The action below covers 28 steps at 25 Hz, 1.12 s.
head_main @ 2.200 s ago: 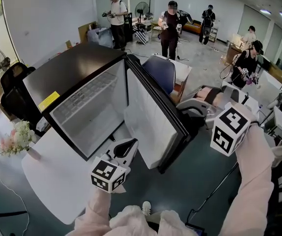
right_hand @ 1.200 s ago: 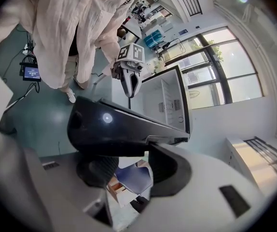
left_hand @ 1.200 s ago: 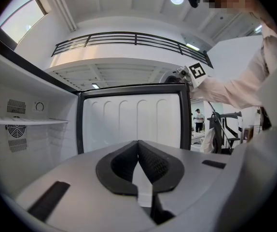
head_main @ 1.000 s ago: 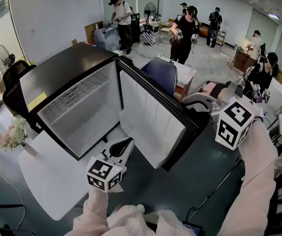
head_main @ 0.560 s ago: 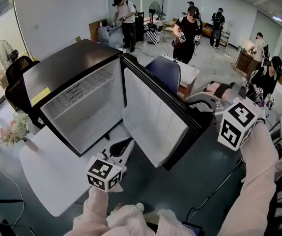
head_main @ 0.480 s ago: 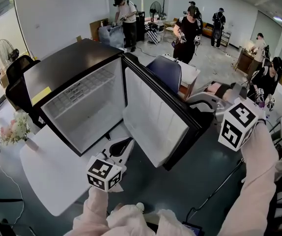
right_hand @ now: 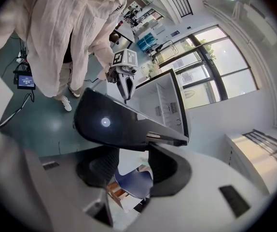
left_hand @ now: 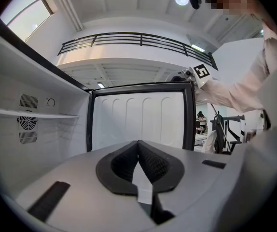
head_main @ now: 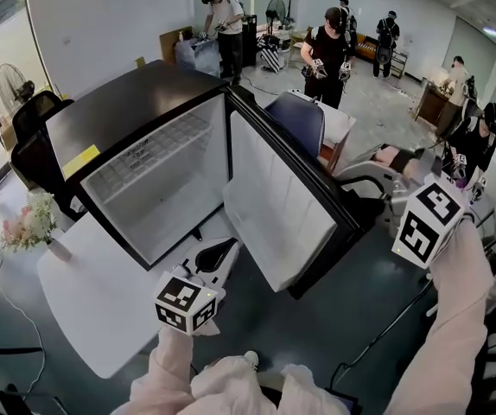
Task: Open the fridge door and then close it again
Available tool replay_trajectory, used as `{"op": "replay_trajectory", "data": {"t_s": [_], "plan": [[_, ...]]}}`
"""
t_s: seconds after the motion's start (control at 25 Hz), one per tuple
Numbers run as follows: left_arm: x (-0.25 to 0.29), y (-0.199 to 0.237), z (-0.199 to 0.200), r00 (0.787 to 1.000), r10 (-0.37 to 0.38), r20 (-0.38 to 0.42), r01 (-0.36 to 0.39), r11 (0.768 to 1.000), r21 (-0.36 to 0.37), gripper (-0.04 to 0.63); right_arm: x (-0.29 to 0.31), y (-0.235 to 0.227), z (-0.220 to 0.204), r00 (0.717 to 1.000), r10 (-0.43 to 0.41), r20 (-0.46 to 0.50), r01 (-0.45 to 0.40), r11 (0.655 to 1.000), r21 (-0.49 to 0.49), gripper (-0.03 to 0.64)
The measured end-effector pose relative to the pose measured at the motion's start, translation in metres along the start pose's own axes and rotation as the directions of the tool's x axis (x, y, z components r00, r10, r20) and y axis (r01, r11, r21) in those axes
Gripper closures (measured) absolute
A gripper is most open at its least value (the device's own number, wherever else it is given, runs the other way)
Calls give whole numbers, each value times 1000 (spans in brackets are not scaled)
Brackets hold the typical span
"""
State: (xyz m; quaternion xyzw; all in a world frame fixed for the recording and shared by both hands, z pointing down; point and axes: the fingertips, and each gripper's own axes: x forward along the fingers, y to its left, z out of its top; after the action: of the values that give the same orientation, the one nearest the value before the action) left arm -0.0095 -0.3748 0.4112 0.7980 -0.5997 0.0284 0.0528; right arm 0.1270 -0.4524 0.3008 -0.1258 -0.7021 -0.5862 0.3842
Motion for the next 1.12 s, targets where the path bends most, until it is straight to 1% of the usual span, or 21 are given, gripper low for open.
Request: {"op": "replay_trajectory", "data": {"t_s": [0.28,0.48,0.64,0.72,0.84,1.0,1.12], "plan": [[-13,5,5,999,-37,-16,37,999,1,584,-1,-6,18,1000,-2,-10,2,999,42,434],[-31,16,-2,998,-65,-26,65,998,9,584,11,-4,35,998,-5,-57,9,998,68,436],[-42,15,1,996,-83,-19,83,996,15,584,14,-4,41,995,-2,-97,9,997,75,436],[-48,15,3,996,-89,-15,89,996,16,584,14,-6,46,995,-2,-103,11,996,85,436],[-59,17,4,996,-87,-10,87,996,10,584,17,-9,57,996,-4,-86,13,995,104,436],[-72,21,4,997,-73,-4,73,997,3,584,19,-14,76,999,-17,-39,22,991,133,439],[-82,27,4,998,-58,-1,58,998,-4,584,22,-20,90,999,-21,-25,25,991,135,443]]}}
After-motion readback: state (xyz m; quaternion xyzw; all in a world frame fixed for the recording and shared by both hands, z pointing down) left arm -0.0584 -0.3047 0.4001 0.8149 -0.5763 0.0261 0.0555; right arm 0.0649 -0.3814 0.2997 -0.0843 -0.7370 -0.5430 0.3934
